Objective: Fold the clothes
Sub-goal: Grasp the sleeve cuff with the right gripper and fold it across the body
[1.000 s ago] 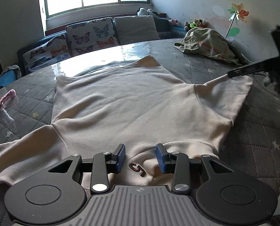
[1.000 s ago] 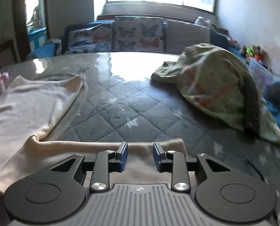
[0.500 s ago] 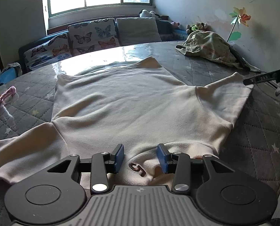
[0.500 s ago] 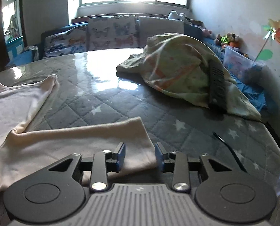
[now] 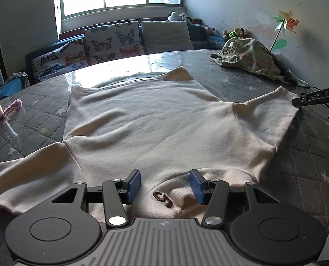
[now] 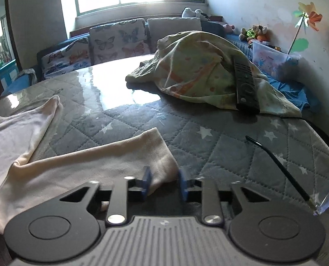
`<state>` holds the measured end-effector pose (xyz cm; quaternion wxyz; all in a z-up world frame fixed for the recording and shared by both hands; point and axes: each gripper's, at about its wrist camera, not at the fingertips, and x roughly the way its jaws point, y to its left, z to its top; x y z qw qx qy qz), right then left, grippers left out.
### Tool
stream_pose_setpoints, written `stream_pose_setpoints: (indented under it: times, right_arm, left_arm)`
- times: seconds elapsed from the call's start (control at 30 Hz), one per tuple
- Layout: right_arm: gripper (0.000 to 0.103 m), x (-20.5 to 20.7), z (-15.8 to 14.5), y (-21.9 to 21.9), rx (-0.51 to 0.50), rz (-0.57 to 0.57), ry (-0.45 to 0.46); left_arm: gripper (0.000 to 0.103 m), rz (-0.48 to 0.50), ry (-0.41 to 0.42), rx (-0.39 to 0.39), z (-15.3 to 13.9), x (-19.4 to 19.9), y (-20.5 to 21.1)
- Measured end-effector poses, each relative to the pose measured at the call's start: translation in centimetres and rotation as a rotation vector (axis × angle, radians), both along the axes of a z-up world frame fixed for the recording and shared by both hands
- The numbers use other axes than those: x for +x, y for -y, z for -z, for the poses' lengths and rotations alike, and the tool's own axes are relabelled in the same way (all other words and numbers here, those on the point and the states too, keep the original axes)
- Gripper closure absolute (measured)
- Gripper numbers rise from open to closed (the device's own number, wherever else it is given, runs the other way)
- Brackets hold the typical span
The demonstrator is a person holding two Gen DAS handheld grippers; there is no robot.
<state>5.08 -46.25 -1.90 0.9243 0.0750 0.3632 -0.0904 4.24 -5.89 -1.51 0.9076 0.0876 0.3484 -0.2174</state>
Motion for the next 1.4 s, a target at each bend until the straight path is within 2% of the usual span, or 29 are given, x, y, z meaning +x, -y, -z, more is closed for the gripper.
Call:
stream_pose_setpoints:
  times: [0.1,0.43,0.57,0.87,1.03,1.2,1.4]
  right_arm:
    - [0.094,-0.2,0.0,0.1,0.019,0.01,0.012]
    - [0.096,-0.6,-1.8,-0.4,-0.002,0.01,0.074]
    - [0.096,-1.0,-4.1,-1.4,-0.009,-0.029,0.132]
    - [0.096,-0.7,-9.4,-8.4,-0.057,-0.252,0.238]
    - [0.096,0.1,-11.5,-14.2,-0.078,-0.424,0.268]
    - [0.096,0.7,-11.8,-19.8,-0.085,-0.572,0.264]
    - [0.096,1.7,-10.5,-25.4,-0.088,-0.698,0.218]
  left_arm:
    - [0.049,-0.003,0.0,0.001,0.0,0.0,0.0]
    - [0.047,-0.017,0.013,-0.008,-0.5,-0.5,-0.6]
    - [0.046,-0.024,0.022,-0.021,-0.9,-0.8,-0.9]
    - [0.043,-0.049,0.033,-0.048,-1.2,-1.8,-2.2]
    - [0.042,-0.083,0.037,-0.063,-1.3,-2.2,-3.7]
    - [0.04,-0.118,0.039,-0.088,-1.3,-2.7,-5.1]
    - [0.039,-0.147,0.043,-0.111,-1.5,-3.4,-6.4]
